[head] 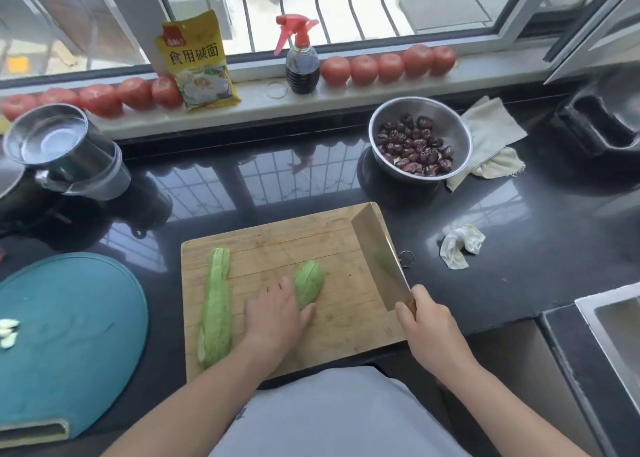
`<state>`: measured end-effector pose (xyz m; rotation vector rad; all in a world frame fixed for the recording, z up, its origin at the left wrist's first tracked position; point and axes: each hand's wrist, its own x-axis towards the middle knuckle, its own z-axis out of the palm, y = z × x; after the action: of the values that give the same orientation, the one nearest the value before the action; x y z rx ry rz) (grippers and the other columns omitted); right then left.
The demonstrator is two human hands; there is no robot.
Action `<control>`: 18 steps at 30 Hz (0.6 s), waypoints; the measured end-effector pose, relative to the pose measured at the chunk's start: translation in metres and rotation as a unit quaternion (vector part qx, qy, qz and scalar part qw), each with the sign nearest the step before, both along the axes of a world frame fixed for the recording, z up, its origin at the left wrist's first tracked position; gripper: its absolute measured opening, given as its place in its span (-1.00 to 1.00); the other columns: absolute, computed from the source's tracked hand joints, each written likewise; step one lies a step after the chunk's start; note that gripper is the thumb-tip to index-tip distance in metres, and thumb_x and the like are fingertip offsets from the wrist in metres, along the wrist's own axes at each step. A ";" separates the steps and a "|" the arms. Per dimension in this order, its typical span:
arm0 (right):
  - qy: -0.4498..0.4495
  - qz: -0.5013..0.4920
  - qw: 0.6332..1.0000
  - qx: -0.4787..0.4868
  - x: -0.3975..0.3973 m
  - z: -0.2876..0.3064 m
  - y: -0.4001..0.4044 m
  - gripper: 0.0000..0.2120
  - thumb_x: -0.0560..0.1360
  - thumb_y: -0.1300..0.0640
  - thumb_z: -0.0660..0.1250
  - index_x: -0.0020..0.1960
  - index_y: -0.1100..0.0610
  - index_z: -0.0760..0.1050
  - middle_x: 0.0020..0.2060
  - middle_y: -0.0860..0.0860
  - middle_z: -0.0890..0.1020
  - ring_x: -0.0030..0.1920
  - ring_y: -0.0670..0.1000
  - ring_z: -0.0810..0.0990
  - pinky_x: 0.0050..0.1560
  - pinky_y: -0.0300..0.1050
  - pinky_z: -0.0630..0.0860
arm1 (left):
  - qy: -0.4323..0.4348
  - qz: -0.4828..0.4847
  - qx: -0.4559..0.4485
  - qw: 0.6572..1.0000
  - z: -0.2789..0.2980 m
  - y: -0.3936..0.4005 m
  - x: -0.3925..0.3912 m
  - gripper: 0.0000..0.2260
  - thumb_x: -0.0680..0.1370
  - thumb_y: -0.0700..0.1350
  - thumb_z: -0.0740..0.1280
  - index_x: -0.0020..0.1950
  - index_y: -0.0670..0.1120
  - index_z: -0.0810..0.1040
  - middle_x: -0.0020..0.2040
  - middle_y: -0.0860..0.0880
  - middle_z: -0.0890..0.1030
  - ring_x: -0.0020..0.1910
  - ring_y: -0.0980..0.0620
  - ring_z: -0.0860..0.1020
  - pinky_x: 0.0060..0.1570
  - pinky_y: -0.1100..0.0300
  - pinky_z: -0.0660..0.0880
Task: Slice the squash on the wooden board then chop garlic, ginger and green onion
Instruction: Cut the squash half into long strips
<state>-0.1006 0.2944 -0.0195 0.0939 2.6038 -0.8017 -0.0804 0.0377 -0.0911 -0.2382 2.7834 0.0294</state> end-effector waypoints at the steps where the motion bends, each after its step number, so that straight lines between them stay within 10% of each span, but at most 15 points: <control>1: -0.001 0.004 1.000 0.000 0.000 -0.001 0.000 -0.72 0.60 -0.03 0.16 -0.24 -0.14 0.15 -0.49 -0.08 0.40 -0.48 -0.04 0.31 -0.48 -0.10 0.25 | 0.007 0.010 0.005 1.000 0.000 -0.004 0.004 -0.49 0.53 0.43 0.14 0.13 -0.01 0.35 0.02 0.01 0.54 -0.07 -0.01 0.55 -0.20 0.07 0.47; 14: 0.132 0.121 0.984 0.020 0.015 0.009 -0.007 -0.73 0.48 0.15 0.24 0.12 -0.14 0.44 -0.47 -0.07 0.37 -0.43 0.02 0.38 -0.45 -0.16 0.35 | 0.035 -0.130 0.086 0.987 -0.008 -0.038 0.036 -0.42 0.60 0.02 0.30 0.58 -0.07 0.21 0.39 -0.04 0.42 0.34 -0.08 0.41 0.28 0.03 0.42; 18: 0.140 0.093 0.986 0.016 0.015 0.004 -0.014 -0.75 0.46 0.18 0.22 -0.26 -0.13 0.28 -0.31 -0.20 0.44 -0.38 -0.05 0.37 -0.47 -0.24 0.26 | 0.097 -0.066 0.096 0.988 0.000 -0.041 0.057 -0.42 0.56 0.11 0.38 0.51 -0.08 0.35 0.37 -0.04 0.48 0.30 -0.08 0.45 0.28 -0.02 0.46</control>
<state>-0.0861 0.2808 -0.0156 -0.2700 2.8336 -0.7521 -0.0232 -0.0038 -0.0916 -0.0008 2.9576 0.3028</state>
